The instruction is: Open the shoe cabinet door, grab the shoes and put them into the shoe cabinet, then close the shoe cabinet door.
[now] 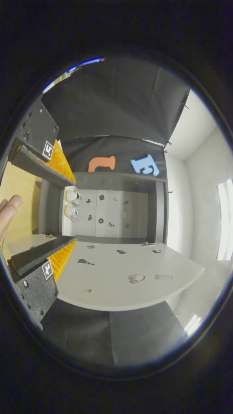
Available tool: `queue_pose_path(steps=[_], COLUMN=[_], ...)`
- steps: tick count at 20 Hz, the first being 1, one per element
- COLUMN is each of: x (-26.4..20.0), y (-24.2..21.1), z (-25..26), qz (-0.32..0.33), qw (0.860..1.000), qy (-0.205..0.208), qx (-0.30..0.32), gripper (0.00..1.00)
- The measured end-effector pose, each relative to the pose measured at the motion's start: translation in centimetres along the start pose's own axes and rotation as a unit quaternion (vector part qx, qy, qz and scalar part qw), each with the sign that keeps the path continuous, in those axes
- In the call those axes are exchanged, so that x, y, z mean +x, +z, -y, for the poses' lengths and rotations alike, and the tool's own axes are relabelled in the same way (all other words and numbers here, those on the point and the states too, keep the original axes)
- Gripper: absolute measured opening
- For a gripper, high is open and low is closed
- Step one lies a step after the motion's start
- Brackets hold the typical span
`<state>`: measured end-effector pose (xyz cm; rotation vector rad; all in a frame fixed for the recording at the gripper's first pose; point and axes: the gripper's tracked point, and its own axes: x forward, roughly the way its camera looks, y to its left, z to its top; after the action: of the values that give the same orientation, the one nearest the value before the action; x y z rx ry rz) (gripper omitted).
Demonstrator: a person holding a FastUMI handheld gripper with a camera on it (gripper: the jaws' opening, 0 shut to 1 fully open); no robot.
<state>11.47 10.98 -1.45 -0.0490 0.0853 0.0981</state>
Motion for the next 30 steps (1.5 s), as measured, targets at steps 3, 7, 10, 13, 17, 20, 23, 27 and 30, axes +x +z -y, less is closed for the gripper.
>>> queue_pose_path(steps=[3, 7, 10, 13, 17, 20, 23, 27, 30], x=[-1.5, -3.6, -4.5, -5.3, -5.5, -3.5, -0.5, 1.7, 1.6], y=[0.8, 0.9, 1.2, 1.5, 1.0, 0.2, -0.5, -1.6, -1.5], z=[4.1, 10.6, 14.1, 18.2, 23.3, 25.2, 25.2, 24.7, 24.7], qz=[0.018, 0.032, 0.036, 0.044, 0.044, 0.025, 0.006, -0.016, -0.019], qw=[1.0, 0.997, 0.996, 0.993, 0.987, 0.986, 0.988, 0.991, 0.99], qy=[-0.016, -0.064, -0.079, -0.111, -0.155, -0.167, -0.152, -0.129, -0.136], qx=[0.005, 0.003, 0.003, 0.012, 0.023, 0.013, 0.022, 0.035, 0.029], gripper=[0.98, 0.98, 0.98, 0.98, 0.98, 0.98, 0.98, 0.98, 0.95])
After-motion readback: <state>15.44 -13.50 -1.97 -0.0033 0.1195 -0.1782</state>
